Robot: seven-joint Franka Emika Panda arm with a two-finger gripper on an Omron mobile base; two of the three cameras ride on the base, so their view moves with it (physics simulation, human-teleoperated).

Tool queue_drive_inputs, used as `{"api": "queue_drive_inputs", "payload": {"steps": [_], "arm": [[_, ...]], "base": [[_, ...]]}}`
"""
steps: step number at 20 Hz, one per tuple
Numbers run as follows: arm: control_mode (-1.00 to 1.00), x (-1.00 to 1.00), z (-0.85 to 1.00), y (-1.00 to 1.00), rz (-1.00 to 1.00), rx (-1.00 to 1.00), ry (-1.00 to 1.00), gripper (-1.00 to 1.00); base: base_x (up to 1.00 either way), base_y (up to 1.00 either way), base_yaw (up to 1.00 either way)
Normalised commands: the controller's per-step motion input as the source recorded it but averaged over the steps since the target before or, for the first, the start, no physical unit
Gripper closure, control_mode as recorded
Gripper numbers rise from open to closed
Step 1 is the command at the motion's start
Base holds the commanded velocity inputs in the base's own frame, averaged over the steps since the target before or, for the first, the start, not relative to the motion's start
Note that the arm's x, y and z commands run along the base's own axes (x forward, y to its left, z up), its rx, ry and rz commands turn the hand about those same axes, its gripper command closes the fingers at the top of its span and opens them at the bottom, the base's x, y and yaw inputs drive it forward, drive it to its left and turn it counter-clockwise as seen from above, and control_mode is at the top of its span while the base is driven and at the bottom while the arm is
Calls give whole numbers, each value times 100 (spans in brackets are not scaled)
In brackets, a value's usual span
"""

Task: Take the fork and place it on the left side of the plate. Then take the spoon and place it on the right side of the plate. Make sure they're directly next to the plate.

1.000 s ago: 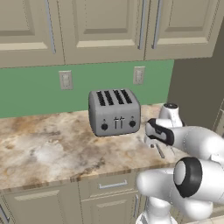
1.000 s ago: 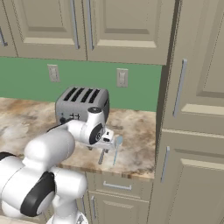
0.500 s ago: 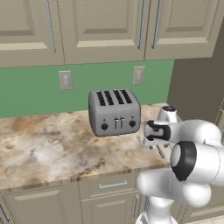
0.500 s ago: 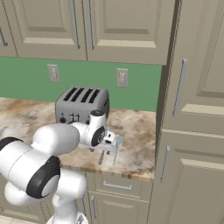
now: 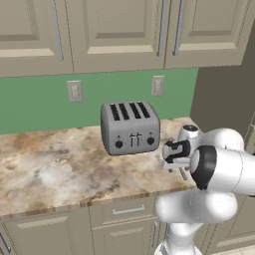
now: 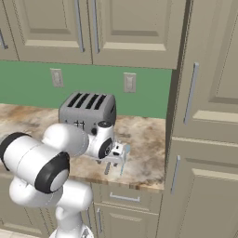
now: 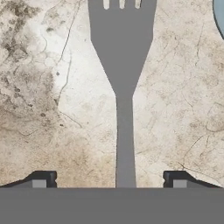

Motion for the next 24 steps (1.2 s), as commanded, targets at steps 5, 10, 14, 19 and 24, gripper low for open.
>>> {"api": "queue_drive_inputs", "payload": {"steps": [5,10,14,19,24], "arm": [[-100,0,-31,0,2,0,0,-100],[-100,0,-42,0,2,0,-2,100],[-100,0,-35,4,1,0,-6,100],[-100,0,-26,51,0,0,-3,100],[-100,0,-14,93,0,0,0,100]], "base": [[0,0,0],[0,0,0],[0,0,0],[0,0,0],[0,0,0]]}}
